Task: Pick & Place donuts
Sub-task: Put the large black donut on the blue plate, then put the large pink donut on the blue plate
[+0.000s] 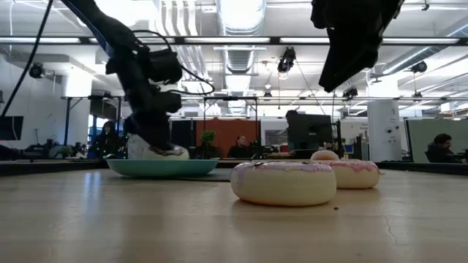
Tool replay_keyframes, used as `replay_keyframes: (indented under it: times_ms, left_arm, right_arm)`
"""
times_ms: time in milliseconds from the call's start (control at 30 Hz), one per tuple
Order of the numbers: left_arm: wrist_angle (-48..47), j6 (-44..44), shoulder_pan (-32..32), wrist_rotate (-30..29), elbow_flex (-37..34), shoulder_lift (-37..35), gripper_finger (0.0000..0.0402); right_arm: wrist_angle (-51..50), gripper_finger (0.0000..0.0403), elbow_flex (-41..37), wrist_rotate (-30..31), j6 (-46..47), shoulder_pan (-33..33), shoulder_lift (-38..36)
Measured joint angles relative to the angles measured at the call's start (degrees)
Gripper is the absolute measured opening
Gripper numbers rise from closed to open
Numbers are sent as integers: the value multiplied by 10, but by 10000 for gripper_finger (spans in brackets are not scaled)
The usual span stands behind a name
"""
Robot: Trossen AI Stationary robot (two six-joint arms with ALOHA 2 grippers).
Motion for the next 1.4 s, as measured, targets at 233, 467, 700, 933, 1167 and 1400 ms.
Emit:
replay_keyframes:
  times_ms: [233,467,700,933,1167,1400]
  left_arm:
    - [-80,15,-8,18,73,1,158]
    - [-147,23,-15,-12,106,-85,201]
    - [-195,-21,-44,-14,105,-170,201]
    - [-196,-57,-81,-20,105,-228,201]
    - [-198,-56,-111,-41,104,-254,201]
    - [-214,-56,-130,-47,104,-274,201]
  right_arm:
    - [26,194,-41,-150,46,-8,11]
    - [112,194,-90,-222,131,-13,49]
    - [136,194,-80,-245,162,-12,127]
    - [143,190,-44,-235,165,-12,201]
    - [143,117,-42,-226,222,-12,227]
    - [143,18,-46,-201,251,-11,202]
